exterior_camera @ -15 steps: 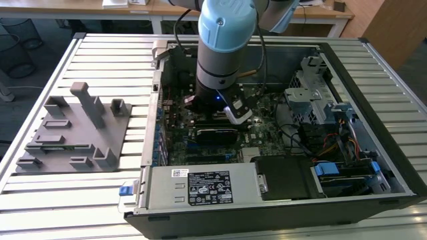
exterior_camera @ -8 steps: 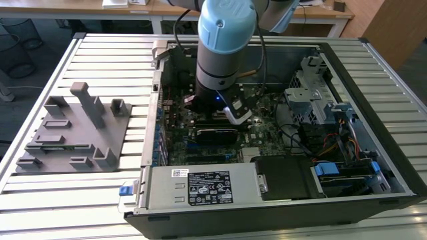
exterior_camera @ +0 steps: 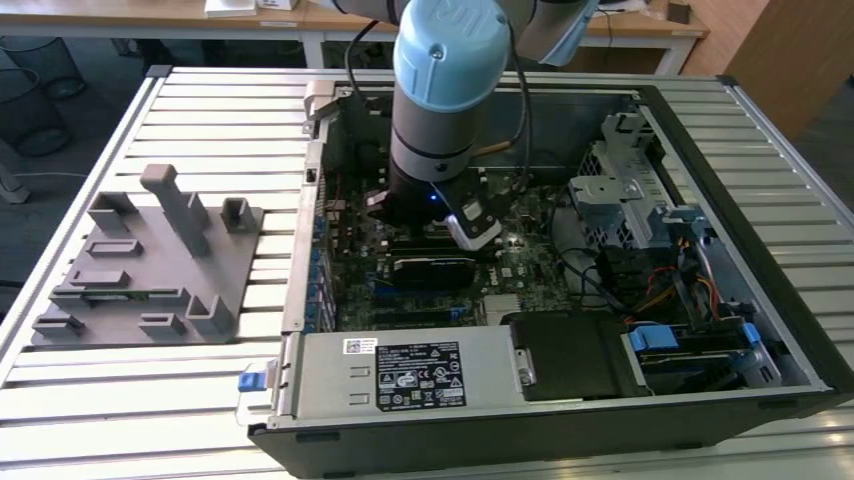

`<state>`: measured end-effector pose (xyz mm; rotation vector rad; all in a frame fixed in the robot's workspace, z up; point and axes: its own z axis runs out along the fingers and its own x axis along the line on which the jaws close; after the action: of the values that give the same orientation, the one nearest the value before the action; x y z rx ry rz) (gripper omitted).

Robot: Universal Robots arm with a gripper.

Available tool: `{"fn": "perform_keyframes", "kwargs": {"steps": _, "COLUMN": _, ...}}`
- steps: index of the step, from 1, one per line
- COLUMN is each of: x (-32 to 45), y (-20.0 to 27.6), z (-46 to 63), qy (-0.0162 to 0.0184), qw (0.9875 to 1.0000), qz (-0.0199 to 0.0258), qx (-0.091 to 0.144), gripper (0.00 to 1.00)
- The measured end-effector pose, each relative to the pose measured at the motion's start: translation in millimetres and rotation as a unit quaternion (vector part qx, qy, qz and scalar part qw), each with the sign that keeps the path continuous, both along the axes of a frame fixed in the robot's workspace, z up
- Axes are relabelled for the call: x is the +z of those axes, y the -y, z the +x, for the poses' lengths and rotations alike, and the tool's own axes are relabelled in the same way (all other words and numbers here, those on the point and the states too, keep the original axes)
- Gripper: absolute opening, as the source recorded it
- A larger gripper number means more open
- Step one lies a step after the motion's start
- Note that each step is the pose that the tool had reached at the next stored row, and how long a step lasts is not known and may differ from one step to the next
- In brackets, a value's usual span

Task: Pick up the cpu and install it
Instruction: 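Install the second cpu locking lever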

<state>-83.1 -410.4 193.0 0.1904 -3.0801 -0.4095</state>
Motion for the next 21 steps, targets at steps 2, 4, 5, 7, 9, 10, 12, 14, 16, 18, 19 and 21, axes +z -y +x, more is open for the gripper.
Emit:
{"fn": "perform_keyframes", "kwargs": {"steps": 2, "x": -0.2, "y": 0.0, "z": -0.6, "qy": 0.0000, "qw": 1.0000, "qz": 0.0019, "qx": 0.000, "gripper": 0.11}}
{"fn": "perform_keyframes", "kwargs": {"steps": 4, "x": -0.3, "y": 0.0, "z": -1.0, "qy": 0.0000, "qw": 1.0000, "qz": 0.0040, "qx": 0.000, "gripper": 0.11}}
{"fn": "perform_keyframes", "kwargs": {"steps": 5, "x": -0.4, "y": 0.0, "z": -1.1, "qy": 0.0000, "qw": 1.0000, "qz": 0.0051, "qx": 0.000, "gripper": 0.11}}
{"fn": "perform_keyframes", "kwargs": {"steps": 7, "x": -0.6, "y": 0.0, "z": -1.3, "qy": 0.0001, "qw": 1.0000, "qz": 0.0073, "qx": 0.000, "gripper": 0.11}}
{"fn": "perform_keyframes", "kwargs": {"steps": 9, "x": -0.9, "y": -0.1, "z": -1.3, "qy": 0.0001, "qw": 1.0000, "qz": 0.0096, "qx": 0.000, "gripper": 0.11}}
{"fn": "perform_keyframes", "kwargs": {"steps": 10, "x": -1.0, "y": -0.1, "z": -1.3, "qy": 0.0000, "qw": 0.9999, "qz": 0.0108, "qx": 0.000, "gripper": 0.11}}
{"fn": "perform_keyframes", "kwargs": {"steps": 12, "x": -1.3, "y": -0.1, "z": -1.4, "qy": 0.0001, "qw": 0.9999, "qz": 0.0127, "qx": 0.000, "gripper": 0.11}}
{"fn": "perform_keyframes", "kwargs": {"steps": 14, "x": -1.6, "y": -0.1, "z": -1.4, "qy": 0.0001, "qw": 0.9999, "qz": 0.0133, "qx": 0.001, "gripper": 0.11}}
{"fn": "perform_keyframes", "kwargs": {"steps": 16, "x": -1.9, "y": 0.0, "z": -1.4, "qy": 0.0000, "qw": 0.9999, "qz": 0.0136, "qx": 0.001, "gripper": 0.11}}
{"fn": "perform_keyframes", "kwargs": {"steps": 18, "x": -2.5, "y": 0.2, "z": -1.5, "qy": 0.0001, "qw": 0.9999, "qz": 0.0139, "qx": 0.001, "gripper": 0.11}}
{"fn": "perform_keyframes", "kwargs": {"steps": 19, "x": -2.8, "y": 0.5, "z": -1.6, "qy": 0.0001, "qw": 0.9999, "qz": 0.0139, "qx": 0.001, "gripper": 0.11}}
{"fn": "perform_keyframes", "kwargs": {"steps": 21, "x": -3.7, "y": 0.9, "z": -1.8, "qy": 0.0001, "qw": 0.9999, "qz": 0.0140, "qx": 0.001, "gripper": 0.11}}
